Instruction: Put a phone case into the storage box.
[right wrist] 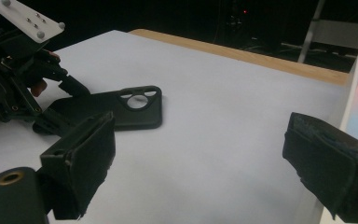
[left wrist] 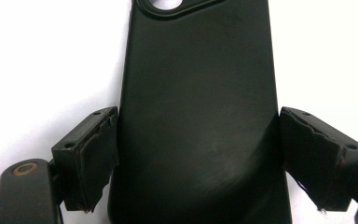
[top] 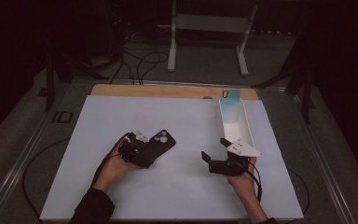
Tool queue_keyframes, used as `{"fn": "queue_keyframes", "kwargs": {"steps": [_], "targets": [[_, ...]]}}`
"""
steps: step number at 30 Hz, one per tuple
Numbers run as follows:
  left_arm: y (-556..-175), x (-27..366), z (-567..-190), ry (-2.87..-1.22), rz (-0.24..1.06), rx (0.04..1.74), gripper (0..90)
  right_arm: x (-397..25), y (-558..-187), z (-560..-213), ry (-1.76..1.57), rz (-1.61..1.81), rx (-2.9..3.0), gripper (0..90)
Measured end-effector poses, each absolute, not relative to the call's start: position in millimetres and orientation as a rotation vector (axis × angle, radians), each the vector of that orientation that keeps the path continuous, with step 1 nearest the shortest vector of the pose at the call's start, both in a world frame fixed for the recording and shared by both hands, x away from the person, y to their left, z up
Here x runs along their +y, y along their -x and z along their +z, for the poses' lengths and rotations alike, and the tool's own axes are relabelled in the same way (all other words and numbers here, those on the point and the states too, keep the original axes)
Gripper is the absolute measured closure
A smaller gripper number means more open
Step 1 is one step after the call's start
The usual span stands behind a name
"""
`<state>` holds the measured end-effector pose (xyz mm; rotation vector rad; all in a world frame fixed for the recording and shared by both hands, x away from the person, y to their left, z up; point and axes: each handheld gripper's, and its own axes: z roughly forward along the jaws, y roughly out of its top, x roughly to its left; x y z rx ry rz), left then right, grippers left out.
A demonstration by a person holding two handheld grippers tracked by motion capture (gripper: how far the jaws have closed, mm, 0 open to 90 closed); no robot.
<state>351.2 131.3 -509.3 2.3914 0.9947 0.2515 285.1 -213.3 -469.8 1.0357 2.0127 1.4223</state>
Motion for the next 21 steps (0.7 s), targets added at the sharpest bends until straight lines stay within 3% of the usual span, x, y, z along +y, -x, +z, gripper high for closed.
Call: {"fn": "queue_keyframes", "kwargs": {"steps": [21], "targets": [[-321,145,-482,-2.183,0.384,0.973,15.8,-213,-290,-469,-1.077,1.417,2.025,9.4]]}}
